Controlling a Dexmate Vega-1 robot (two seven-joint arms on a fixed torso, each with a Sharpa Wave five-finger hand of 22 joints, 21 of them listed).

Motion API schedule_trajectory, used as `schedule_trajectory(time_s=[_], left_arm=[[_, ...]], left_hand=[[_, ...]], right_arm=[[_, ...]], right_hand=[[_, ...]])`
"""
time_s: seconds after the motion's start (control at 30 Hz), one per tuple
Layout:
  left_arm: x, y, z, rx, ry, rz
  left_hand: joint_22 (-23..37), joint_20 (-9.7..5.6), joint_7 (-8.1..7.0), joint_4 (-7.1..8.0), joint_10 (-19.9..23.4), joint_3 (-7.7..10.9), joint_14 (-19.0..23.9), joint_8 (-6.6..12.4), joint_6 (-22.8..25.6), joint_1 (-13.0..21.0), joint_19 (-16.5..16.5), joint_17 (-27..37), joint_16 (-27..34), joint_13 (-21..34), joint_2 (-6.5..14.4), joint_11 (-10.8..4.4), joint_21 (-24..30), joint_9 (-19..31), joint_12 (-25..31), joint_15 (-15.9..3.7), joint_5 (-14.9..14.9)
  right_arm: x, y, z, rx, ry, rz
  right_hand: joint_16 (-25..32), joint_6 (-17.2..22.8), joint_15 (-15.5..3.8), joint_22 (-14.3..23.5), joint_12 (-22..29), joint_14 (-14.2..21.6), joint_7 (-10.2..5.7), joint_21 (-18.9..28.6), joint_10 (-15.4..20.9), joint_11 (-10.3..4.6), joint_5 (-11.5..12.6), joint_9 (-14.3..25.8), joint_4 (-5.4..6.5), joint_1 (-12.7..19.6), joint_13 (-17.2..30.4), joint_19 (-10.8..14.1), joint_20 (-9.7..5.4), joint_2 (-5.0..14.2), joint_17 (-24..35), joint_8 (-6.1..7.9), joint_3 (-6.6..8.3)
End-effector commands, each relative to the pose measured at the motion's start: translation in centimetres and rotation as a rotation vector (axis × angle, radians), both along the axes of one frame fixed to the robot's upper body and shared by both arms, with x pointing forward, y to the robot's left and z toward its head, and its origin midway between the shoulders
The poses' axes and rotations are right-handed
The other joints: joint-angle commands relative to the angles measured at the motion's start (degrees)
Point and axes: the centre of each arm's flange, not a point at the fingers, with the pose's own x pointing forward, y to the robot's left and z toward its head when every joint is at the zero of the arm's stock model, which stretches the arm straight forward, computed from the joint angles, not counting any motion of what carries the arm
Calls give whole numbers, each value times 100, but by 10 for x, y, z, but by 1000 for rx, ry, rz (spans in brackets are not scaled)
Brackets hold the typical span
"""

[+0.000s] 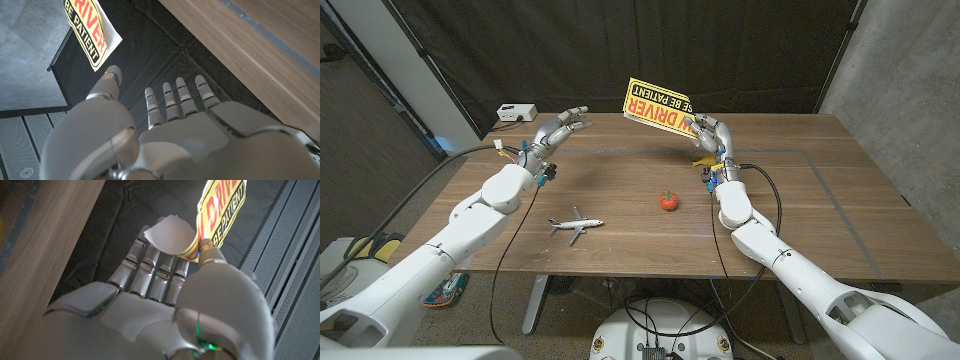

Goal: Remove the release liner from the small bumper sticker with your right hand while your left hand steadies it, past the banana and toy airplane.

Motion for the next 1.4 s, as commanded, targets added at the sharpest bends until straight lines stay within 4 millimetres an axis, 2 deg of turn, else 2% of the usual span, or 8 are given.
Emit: schedule_trajectory(time_s=[0.03, 0.13, 0.33, 0.6, 0.7, 0.83, 1.27, 1.4], left_arm=[[-4, -1, 26, 54, -11, -58], [-4, -3, 33, 79, -14, -56], [-5, -12, 46, 115, -43, -50], [-4, -29, 61, 168, -60, -70], [-3, -35, 64, 186, -58, -85], [-3, -41, 66, 209, -57, -96], [-6, -55, 71, 306, -39, -76], [-5, -57, 72, 307, -43, -78]], left_hand=[[29, -32, 78, 19, 441, -11, 449, 51, 288, 406, 248, 123, 286, 82, 206, -112, 142, 11, 228, -242, -43], [55, -106, 124, 20, 818, -135, 752, 55, 510, 673, 476, 294, 530, 175, 301, -285, 272, 14, 462, -351, -73], [74, -122, 110, 12, 953, -238, 884, 99, 779, 845, 548, 443, 689, 254, 324, -310, 335, 19, 599, -419, -77], [88, -169, -41, 30, 1030, -489, 875, 117, 1024, 912, 508, 614, 809, 350, 138, -393, 354, 19, 735, -463, -58], [96, -159, 86, 42, 1140, -606, 897, 97, 1109, 965, 492, 702, 880, 407, 67, -409, 369, 20, 845, -497, -41], [101, -162, 111, 57, 1115, -712, 858, 71, 1141, 963, 462, 753, 898, 448, -23, -402, 372, 23, 883, -498, -22], [115, -290, 73, -13, 944, -775, 695, -84, 1074, 1542, 479, 909, 918, 602, -5, -538, 445, 45, 995, -633, 47], [120, -293, 54, 8, 960, -791, 708, -84, 1148, 1664, 511, 947, 942, 644, 38, -509, 482, 53, 1049, -629, 36]], right_arm=[[-11, -4, 0, 7, -27, 57], [-13, -5, 0, 12, -27, 69], [-17, -6, -1, 12, -38, 81], [-20, -6, -1, 10, -50, 97], [-20, -5, 0, 6, -52, 94], [-21, -6, 0, 7, -54, 95], [-23, -7, 2, 7, -72, 105], [-22, -7, 1, 9, -73, 109]], right_hand=[[23, 57, -439, 17, 32, 61, 24, 36, 68, 21, -15, 14, -3, -44, 8, 29, 23, 28, 20, -4, -28], [38, 62, -438, 17, 30, 86, 40, 50, 72, 23, -21, 14, -5, -41, 10, 40, 28, 29, 32, -9, -32], [53, 68, -456, 19, 26, 93, 45, 77, 87, 32, -44, 18, 2, -48, 11, 26, 27, 46, 68, -30, -46], [51, 81, -445, 21, 21, 101, 50, 107, 95, 31, -65, 21, -2, -44, 18, 19, 30, 49, 86, -49, -55], [46, 82, -444, 21, 17, 100, 65, 121, 98, 36, -75, 22, 3, -53, 18, 19, 33, 49, 92, -60, -63], [37, 90, -439, 21, 14, 98, 63, 139, 104, 44, -85, 24, 6, -55, 20, 14, 38, 61, 99, -70, -65], [5, 103, -435, 20, 0, 116, 67, 186, 113, 55, -113, 28, 15, -79, 24, 2, 43, 63, 99, -103, -82], [-3, 107, -441, 20, -6, 119, 71, 204, 117, 59, -122, 29, 17, -83, 23, -1, 43, 68, 103, -114, -85]])
